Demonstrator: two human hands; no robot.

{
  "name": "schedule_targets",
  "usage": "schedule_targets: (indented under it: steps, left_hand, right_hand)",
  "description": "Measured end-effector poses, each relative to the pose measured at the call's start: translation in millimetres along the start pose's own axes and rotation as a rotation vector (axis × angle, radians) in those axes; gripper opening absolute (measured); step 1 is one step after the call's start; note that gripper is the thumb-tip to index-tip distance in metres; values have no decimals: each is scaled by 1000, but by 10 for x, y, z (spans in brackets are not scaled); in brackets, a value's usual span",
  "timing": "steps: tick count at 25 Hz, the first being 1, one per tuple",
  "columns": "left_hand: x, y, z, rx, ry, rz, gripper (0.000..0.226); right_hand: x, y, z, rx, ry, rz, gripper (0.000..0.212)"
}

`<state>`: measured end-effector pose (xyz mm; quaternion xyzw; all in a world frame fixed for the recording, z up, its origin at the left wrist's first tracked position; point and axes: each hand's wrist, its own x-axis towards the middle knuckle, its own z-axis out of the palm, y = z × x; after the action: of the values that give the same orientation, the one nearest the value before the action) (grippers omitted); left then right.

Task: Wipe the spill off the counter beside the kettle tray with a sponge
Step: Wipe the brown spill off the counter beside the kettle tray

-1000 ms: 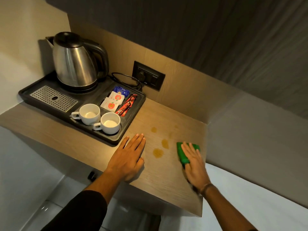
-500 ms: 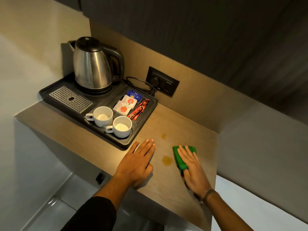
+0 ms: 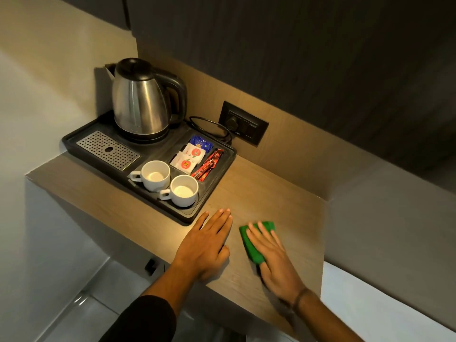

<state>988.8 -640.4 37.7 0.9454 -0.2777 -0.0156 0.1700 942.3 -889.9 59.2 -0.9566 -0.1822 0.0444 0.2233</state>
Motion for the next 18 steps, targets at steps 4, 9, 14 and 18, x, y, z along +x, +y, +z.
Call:
schedule_targets:
  steps: [4,9,14,18]
  left_hand:
    - [-5,-4,-30,3,-18,9,71]
    - [-10,15,-36,6,-15,4,72]
    - [-11,-29,-22,8,1,27,72]
    - [-11,-51,-39,1,5,38,71]
  right_hand:
    - [58,203,-262,6,96,179,77]
    - [177,-391,-10,58,36,118,77]
    - [-909,-15,-146,-31,-44,64,88]
    - [-247,-37,-377,16,140,306,75]
